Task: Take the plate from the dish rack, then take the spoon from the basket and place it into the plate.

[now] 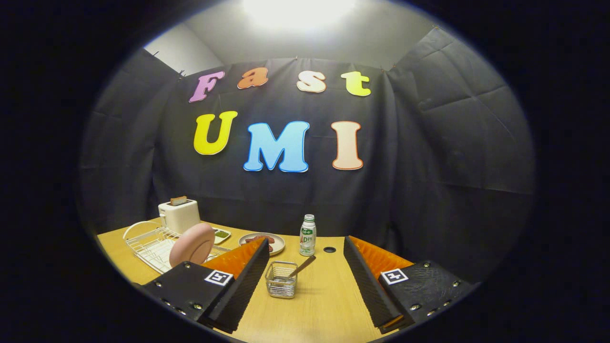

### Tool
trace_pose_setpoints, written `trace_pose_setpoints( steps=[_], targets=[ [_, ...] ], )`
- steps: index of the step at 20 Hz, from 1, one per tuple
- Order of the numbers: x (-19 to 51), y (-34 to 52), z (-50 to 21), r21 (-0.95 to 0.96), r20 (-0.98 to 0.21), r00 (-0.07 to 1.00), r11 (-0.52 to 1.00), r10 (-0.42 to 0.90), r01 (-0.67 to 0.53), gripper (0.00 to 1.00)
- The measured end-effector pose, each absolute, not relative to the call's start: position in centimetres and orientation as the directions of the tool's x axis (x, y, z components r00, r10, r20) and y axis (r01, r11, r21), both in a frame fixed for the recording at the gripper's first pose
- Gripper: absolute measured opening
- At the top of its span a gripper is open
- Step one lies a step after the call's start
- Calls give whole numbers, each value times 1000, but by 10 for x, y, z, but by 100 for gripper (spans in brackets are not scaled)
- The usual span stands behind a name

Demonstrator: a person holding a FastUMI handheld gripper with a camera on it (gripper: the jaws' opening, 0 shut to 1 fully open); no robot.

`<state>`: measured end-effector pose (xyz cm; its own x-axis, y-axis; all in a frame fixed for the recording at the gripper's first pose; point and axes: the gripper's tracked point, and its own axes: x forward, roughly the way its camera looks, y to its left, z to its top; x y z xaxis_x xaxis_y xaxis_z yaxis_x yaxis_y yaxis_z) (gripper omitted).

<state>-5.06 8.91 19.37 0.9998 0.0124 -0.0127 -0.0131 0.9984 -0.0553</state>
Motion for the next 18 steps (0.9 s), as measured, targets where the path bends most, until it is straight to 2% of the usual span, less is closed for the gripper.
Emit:
trace_pose_setpoints(
  steps=[8,12,18],
  targets=[
    [-14,207,206,50,-163,959,972,233,-228,96],
    [20,259,189,93,-276,897,939,344,-332,97],
    [73,301,154,107,-399,825,914,401,-392,97]
  ],
)
